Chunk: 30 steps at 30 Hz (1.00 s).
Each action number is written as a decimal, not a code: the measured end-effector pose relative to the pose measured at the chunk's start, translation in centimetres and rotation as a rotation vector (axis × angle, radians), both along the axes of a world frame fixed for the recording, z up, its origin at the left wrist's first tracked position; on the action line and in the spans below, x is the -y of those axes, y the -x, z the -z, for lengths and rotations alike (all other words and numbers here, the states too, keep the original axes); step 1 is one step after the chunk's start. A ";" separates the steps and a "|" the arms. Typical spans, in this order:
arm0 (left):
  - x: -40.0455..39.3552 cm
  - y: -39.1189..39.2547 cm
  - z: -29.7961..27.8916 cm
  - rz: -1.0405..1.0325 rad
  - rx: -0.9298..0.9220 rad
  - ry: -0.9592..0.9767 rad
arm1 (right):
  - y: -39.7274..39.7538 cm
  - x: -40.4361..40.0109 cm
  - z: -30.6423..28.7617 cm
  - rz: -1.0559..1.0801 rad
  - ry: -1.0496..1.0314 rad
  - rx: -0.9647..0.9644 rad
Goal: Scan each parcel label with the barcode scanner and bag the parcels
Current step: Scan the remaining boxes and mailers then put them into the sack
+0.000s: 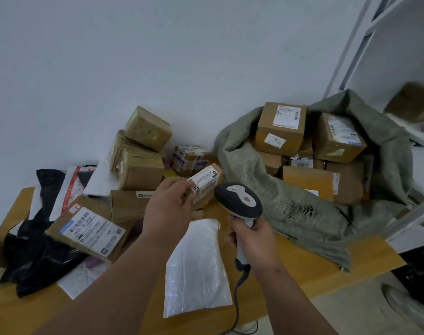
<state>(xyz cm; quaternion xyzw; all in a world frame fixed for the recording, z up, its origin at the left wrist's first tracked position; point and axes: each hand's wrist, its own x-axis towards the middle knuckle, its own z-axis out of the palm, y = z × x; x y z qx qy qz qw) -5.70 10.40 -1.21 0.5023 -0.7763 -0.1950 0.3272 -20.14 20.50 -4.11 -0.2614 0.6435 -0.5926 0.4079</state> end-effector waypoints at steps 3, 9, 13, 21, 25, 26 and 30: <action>0.4 3.8 -0.4 0.068 0.020 0.113 | 3.3 0.5 -0.1 0.063 0.028 0.080; 1.1 13.0 -0.8 0.165 0.029 0.314 | 11.7 1.4 -1.0 0.152 0.061 0.108; 1.7 18.2 -0.9 0.220 0.021 0.352 | 16.6 1.8 -1.6 0.219 0.101 0.146; 2.8 24.3 -0.1 0.256 0.181 0.280 | 22.8 2.6 0.7 0.278 0.055 0.192; 3.0 24.4 1.1 0.276 0.346 0.149 | 23.5 2.9 2.7 0.187 -0.051 0.230; 3.0 24.2 1.5 0.272 0.394 0.116 | 23.5 3.0 3.1 0.162 -0.082 0.222; 3.2 23.8 2.5 0.252 0.498 0.016 | 23.4 3.1 4.1 0.087 -0.161 0.199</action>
